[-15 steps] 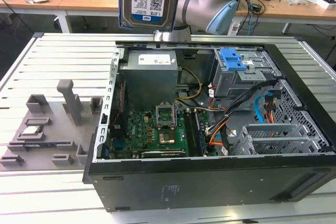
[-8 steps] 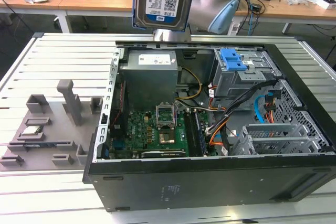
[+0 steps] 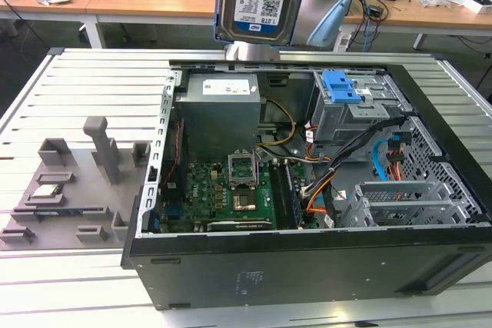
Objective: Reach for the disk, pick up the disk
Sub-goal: 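Pick up the disk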
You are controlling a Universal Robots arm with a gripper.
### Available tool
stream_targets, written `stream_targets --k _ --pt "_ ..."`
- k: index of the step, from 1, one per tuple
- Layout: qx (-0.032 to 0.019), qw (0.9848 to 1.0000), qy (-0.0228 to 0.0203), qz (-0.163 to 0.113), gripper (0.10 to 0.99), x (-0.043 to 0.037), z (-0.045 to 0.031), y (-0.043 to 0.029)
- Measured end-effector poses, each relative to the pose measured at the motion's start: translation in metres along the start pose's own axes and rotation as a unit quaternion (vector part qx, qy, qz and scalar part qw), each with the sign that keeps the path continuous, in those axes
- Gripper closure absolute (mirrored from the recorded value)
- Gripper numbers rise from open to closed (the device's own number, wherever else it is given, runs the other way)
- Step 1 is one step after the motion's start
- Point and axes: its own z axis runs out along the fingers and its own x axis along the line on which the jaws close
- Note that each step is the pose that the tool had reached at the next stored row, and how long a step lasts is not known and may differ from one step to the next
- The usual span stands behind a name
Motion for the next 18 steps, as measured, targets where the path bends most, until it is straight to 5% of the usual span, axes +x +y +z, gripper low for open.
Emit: stream_targets --k 11,13,18 --pt "-0.0001 1.0 0.0001 0.0 0.722 -0.0012 -0.0016 -0.0353" --pt "-0.0001 1.0 0.0003 0.0 0.722 -0.0017 -0.0023 -0.0496" --pt "-0.0002 1.0 0.0004 0.0 0.722 -0.0023 -0.0031 -0.0676"
